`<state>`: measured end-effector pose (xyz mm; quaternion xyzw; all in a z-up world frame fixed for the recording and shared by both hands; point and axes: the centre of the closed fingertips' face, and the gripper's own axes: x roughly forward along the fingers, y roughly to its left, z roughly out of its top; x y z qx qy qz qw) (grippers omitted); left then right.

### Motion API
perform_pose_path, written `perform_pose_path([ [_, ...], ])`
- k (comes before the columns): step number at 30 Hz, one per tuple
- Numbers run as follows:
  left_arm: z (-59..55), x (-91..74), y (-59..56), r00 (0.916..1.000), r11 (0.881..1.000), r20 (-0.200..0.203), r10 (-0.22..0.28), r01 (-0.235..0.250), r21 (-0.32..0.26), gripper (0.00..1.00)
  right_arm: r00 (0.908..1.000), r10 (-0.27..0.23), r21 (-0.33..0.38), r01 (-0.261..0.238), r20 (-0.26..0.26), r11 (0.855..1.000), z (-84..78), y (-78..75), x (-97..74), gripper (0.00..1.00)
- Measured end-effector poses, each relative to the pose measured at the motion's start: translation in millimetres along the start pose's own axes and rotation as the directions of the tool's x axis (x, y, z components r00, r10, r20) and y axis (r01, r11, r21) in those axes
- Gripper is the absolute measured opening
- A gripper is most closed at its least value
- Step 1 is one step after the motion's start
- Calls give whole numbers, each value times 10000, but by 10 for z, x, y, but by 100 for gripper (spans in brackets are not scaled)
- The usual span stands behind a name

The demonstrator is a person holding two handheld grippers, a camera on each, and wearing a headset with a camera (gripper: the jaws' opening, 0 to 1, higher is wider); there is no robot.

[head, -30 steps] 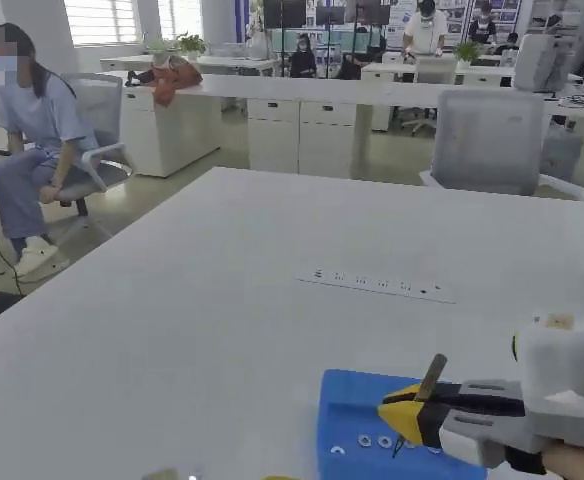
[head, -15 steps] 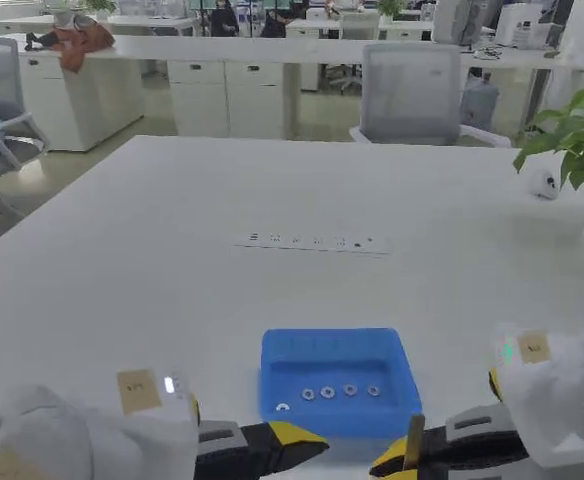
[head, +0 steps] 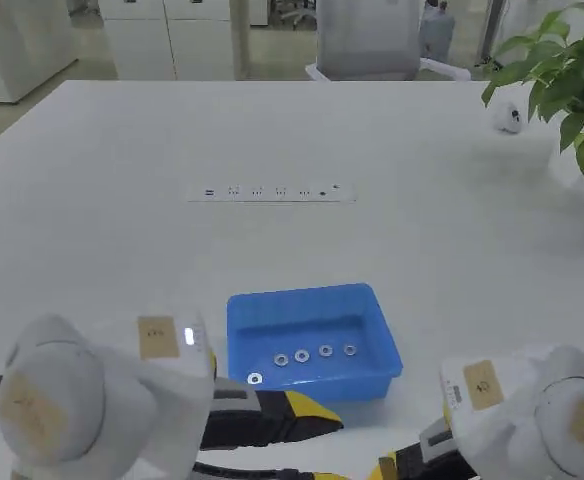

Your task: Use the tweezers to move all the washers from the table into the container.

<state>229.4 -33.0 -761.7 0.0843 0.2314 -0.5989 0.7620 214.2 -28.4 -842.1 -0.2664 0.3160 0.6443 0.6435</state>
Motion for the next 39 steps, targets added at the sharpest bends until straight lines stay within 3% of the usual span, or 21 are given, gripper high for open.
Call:
perform_pose_path([
  [4, -72, 56, -18, 9968, 9945, -735, -311, 383, 977, 15, 9995, -115, -172, 110, -288, 9998, -20, -28, 43, 3],
  [7, -55, 77, -36, 9962, 9923, -795, -362, 453, 1154, 13, 9983, -181, -431, 157, -552, 9989, -35, -30, 70, 3],
  [12, -103, 104, -86, 9917, 9832, -1167, -545, 737, 1669, 0, 9964, -266, -631, 216, -803, 9978, -53, -27, 87, 3],
  [17, -142, 99, -115, 9913, 9876, -1190, -565, 730, 1389, 0, 9936, -412, -701, 339, -1054, 9970, -91, -28, 87, 4],
  [20, -233, 76, -107, 9880, 9877, -1481, -436, 649, 1422, 0, 9936, -431, -645, 365, -1047, 9972, -117, -17, 103, 4],
  [25, -411, 11, -46, 9807, 9933, -1925, -342, 547, 1020, 0, 9984, -549, 53, 550, -159, 9985, -67, -25, 173, 7],
  [27, -541, -11, -30, 9726, 9934, -2309, -277, 526, 1021, 0, 9977, -514, 464, 494, 433, 9977, -18, 3, 196, 8],
  [30, -784, -21, -7, 9537, 9927, -3001, -195, 542, 1079, 0, 9938, -580, 1299, 454, 949, 9905, -17, 43, 161, 13],
  [32, -874, -8, -7, 9483, 9940, -3162, -270, 590, 922, 0, 9903, -740, 1606, 545, 1178, 9855, -40, 70, 94, 15],
  [35, -1048, 15, 3, 9313, 9942, -3635, -228, 592, 893, 0, 9852, -1211, 2101, 937, 1216, 9732, -128, 87, -36, 21],
  [39, -1190, 66, 10, 9073, 9950, -4198, -249, 631, 772, 0, 9713, -2136, 2851, 1765, 1047, 9421, -292, 73, -277, 30],
])
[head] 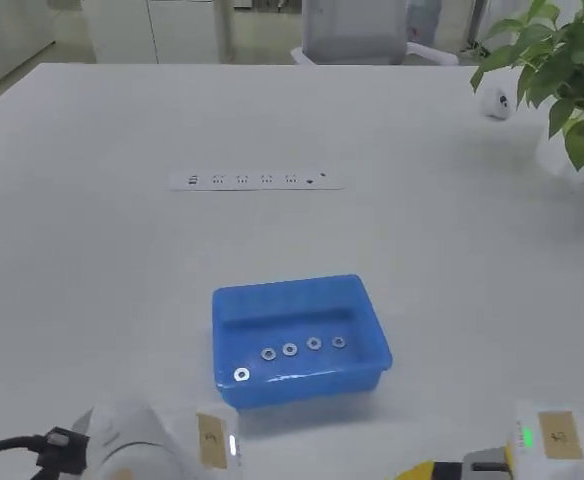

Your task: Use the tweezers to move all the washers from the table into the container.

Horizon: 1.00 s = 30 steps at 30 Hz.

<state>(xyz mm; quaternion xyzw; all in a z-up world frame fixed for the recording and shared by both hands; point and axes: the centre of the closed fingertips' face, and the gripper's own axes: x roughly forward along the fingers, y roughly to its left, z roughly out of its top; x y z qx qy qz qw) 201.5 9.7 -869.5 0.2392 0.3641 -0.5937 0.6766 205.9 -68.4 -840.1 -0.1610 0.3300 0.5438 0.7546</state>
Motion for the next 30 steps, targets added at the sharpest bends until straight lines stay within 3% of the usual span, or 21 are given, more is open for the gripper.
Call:
perform_pose_path([
  [3, -41, 33, -14, 9984, 9998, -525, -188, 184, -81, 0, 9994, -239, 688, 255, -232, 9973, -97, -15, -162, 32],
  [7, -55, 55, -15, 9937, 9999, -1109, -152, 146, -64, 0, 9945, -978, 770, 1004, -372, 9920, -188, -42, -415, 41],
  [11, -70, 58, -15, 9907, 9997, -1356, -56, 23, -244, 0, 9863, -1578, 570, 1605, -489, 9854, -278, -24, -634, 46],
  [16, -73, 58, -31, 9852, 9972, -1711, -32, -97, -742, 0, 9708, -2367, 1011, 2319, 384, 9675, -232, -49, -876, 49],
  [19, -78, 46, -21, 9817, 9936, -1888, 251, -453, -1035, 4, 9581, -2695, 1495, 2537, 974, 9557, -204, -73, -1002, 52],
  [21, -57, 10, -34, 9827, 9873, -1795, 453, -715, -1422, 7, 9521, -2800, 1658, 2585, 1227, 9517, -181, -95, -1052, 53],
  [23, -14, -34, -48, 9859, 9776, -1510, 721, -999, -1853, 12, 9431, -2937, 1738, 2665, 1558, 9480, -117, -142, -1099, 55],
  [24, 33, -87, -60, 9881, 9681, -1141, 1036, -1265, -2162, 15, 9405, -2965, 1723, 2684, 1661, 9478, -93, -164, -1117, 56],
  [27, 86, -218, -71, 9808, 9357, -413, 1908, -1944, -2946, 28, 9309, -3183, 1724, 2888, 1793, 9417, -64, -247, -1168, 58],
  [29, 110, -333, -63, 9617, 8952, 188, 2734, -2473, -3707, 37, 9192, -3433, 1876, 3089, 1928, 9324, -97, -353, -1222, 61],
  [30, 119, -387, -59, 9497, 8769, 471, 3097, -2661, -4003, 40, 9074, -3671, 1964, 3293, 2048, 9236, -87, -411, -1260, 63],
])
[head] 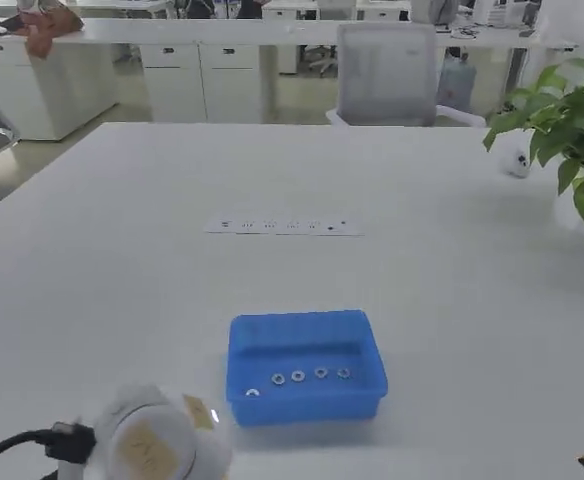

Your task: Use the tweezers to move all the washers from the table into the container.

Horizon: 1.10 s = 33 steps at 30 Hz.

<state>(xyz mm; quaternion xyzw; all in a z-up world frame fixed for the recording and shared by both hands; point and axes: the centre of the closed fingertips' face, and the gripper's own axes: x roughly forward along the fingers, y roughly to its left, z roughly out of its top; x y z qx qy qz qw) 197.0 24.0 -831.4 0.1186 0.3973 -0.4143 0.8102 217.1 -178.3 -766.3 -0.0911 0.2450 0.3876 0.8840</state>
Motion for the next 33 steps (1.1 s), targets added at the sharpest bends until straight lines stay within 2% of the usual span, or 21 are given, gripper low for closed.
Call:
perform_pose_path([
  [2, 69, -112, 71, 9918, 9971, 1059, 713, -682, -324, 43, 9980, -414, 267, 402, 481, 9988, 80, -95, -16, 68],
  [3, 89, -198, 113, 9796, 9924, 1618, 1191, -1126, -487, 44, 9959, -613, 375, 588, 669, 9976, 111, -135, -23, 71],
  [4, 64, -249, 128, 9744, 9885, 1719, 1446, -1346, -685, 46, 9918, -841, 456, 800, 964, 9958, 162, -180, -30, 74],
  [5, 74, -339, 194, 9544, 9768, 2136, 2086, -1926, -931, 50, 9874, -1017, 464, 967, 1216, 9942, 202, -212, -36, 77],
  [8, 136, -545, 254, 8965, 9453, 3158, 3106, -2565, -2017, 62, 9658, -1571, 749, 1445, 2065, 9867, 327, -318, -72, 89],
  [9, 200, -643, 295, 8574, 9291, 3734, 3541, -2771, -2448, 64, 9574, -1681, 782, 1538, 2349, 9850, 366, -349, -89, 93],
  [10, 227, -710, 314, 8322, 9182, 4037, 3801, -2870, -2730, 66, 9514, -1793, 856, 1627, 2504, 9830, 397, -364, -102, 96],
  [11, 278, -805, 360, 7862, 8983, 4482, 4254, -3067, -3146, 70, 9467, -1879, 881, 1704, 2618, 9814, 414, -390, -122, 98],
  [13, 337, -902, 398, 7354, 8801, 4922, 4659, -3275, -3438, 81, 9341, -2060, 667, 1950, 2915, 9785, 462, -437, -158, 99],
  [14, 368, -956, 422, 7042, 8671, 5119, 4920, -3439, -3603, 85, 9310, -2101, 498, 2046, 2984, 9776, 466, -448, -181, 99],
  [15, 391, -984, 437, 6836, 8594, 5246, 5075, -3571, -3660, 89, 9266, -2192, 471, 2152, 3054, 9754, 468, -469, -200, 99],
  [16, 437, -1028, 451, 6465, 8499, 5525, 5261, -3783, -3667, 93, 9231, -2219, 398, 2207, 3141, 9745, 474, -485, -212, 99],
  [18, 480, -1044, 476, 6006, 8365, 5822, 5480, -3906, -3845, 99, 9130, -2262, 601, 2189, 3396, 9739, 463, -517, -225, 99],
  [20, 460, -1007, 483, 6186, 8396, 5680, 5428, -3824, -3858, 99, 9016, -2508, 1435, 2128, 3525, 9665, 423, -555, -216, 99],
  [22, 466, -1014, 502, 6064, 8351, 5742, 5500, -4053, -3719, 99, 9045, -2547, 1510, 2146, 3421, 9649, 401, -584, -213, 99],
  [24, 482, -1012, 495, 6055, 8416, 5846, 5401, -3853, -3784, 99, 8851, -2974, 1417, 2633, 3580, 9543, 407, -664, -277, 99],
  [26, 518, -1026, 487, 5917, 8474, 6066, 5310, -3750, -3759, 99, 8734, -3210, 1563, 2824, 3662, 9465, 421, -706, -304, 99],
  [27, 525, -1024, 476, 5927, 8498, 6090, 5271, -3753, -3702, 99, 8725, -3231, 1615, 2823, 3665, 9456, 419, -710, -302, 99],
  [29, 524, -978, 469, 6071, 8539, 6005, 5204, -3769, -3588, 99, 8818, -3183, 1743, 2728, 3481, 9462, 380, -713, -261, 99],
  [30, 499, -942, 473, 6237, 8545, 5841, 5195, -3810, -3532, 99, 8880, -3183, 1737, 2742, 3318, 9459, 345, -714, -247, 99],
  [33, 455, -910, 493, 6382, 8546, 5690, 5186, -3668, -3675, 99, 8884, -3283, 1288, 3025, 3209, 9444, 351, -696, -245, 99],
])
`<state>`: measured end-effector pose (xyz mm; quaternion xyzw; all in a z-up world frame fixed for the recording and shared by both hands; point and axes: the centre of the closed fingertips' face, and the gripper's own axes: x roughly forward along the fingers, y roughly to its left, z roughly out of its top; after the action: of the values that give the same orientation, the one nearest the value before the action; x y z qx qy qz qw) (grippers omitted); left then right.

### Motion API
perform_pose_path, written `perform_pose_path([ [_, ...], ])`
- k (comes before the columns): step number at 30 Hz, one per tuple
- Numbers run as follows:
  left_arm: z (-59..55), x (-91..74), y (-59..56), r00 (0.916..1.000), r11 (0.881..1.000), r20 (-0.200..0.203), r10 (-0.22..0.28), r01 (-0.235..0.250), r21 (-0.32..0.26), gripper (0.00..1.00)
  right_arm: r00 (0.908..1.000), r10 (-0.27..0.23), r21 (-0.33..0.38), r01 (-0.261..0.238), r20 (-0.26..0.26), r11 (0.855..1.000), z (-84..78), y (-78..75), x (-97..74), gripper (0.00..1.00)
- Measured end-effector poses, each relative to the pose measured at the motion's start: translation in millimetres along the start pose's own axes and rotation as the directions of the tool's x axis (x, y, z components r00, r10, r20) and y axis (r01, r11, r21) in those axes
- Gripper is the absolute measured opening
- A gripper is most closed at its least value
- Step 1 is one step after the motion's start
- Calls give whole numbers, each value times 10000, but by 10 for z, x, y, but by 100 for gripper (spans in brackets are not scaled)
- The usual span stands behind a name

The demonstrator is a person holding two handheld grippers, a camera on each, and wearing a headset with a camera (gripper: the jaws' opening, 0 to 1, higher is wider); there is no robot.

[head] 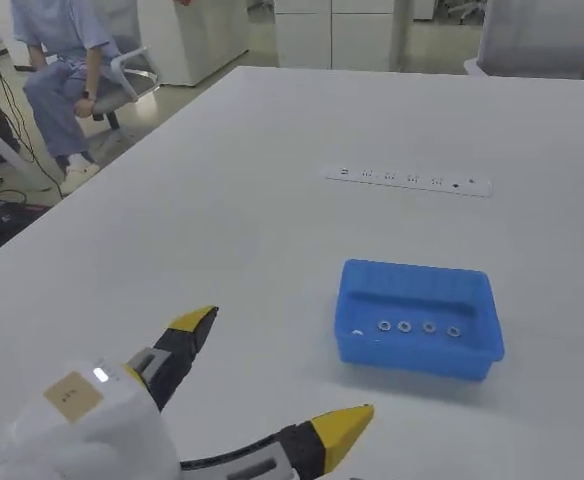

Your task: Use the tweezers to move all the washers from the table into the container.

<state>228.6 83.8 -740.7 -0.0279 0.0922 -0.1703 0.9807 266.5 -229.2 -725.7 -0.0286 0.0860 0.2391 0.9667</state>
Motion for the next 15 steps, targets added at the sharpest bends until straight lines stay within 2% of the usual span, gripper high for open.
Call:
perform_pose_path([
  [5, -83, -15, 84, 9991, 9990, -313, 299, -309, -332, 99, 10000, 17, -128, -18, -97, 9999, -22, 17, 1, 99],
  [8, -138, -8, 89, 9984, 9980, -518, 219, -249, -583, 99, 9997, 74, -255, -79, -231, 9996, -23, 63, 7, 96],
  [11, -201, -3, 65, 9960, 9994, -883, 162, -189, -299, 99, 9995, 123, -342, -133, -296, 9993, -56, 56, 7, 95],
  [15, -215, -22, 99, 9954, 9988, -915, 271, -307, -382, 99, 9990, 89, -357, -105, -448, 9993, -92, 35, 0, 93],
])
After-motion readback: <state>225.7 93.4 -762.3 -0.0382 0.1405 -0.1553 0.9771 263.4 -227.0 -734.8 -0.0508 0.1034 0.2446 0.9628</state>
